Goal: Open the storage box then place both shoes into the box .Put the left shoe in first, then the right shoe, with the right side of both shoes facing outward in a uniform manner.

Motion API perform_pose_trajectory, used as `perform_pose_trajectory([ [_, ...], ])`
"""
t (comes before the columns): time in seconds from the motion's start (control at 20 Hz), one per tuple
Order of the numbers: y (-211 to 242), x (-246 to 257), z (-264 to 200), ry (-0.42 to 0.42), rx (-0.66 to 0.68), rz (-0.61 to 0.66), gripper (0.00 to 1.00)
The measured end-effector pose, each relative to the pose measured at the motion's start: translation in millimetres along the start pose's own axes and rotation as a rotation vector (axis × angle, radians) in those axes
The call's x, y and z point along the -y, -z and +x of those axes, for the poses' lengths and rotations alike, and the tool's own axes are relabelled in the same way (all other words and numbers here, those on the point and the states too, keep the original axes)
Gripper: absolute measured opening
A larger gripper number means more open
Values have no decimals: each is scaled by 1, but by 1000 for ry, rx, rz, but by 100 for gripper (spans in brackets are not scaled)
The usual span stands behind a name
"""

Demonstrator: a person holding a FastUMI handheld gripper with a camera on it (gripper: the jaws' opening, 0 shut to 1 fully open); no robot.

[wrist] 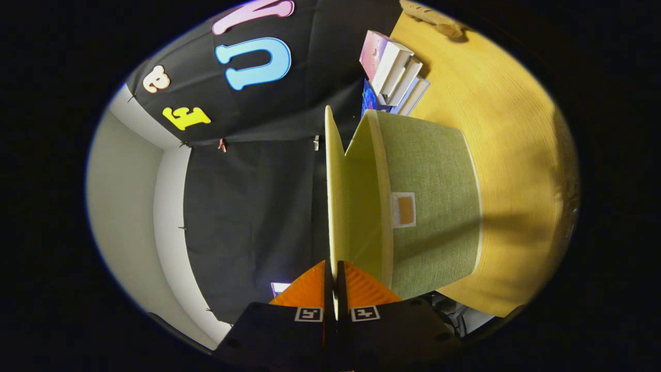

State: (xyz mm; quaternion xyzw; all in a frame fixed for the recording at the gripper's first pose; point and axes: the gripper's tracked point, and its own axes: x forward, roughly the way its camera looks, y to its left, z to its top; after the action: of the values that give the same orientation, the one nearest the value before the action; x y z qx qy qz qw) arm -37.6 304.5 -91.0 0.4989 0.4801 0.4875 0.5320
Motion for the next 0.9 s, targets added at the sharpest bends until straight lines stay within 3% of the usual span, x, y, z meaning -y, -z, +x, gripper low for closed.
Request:
perform_pose_trajectory([
  [0.2,-5,-36,22,20,-16,-59,5],
  [0.4,-8,-66,53,94,-20,-158,5],
  [0.9,8,-142,179,102,3,-156,7],
])
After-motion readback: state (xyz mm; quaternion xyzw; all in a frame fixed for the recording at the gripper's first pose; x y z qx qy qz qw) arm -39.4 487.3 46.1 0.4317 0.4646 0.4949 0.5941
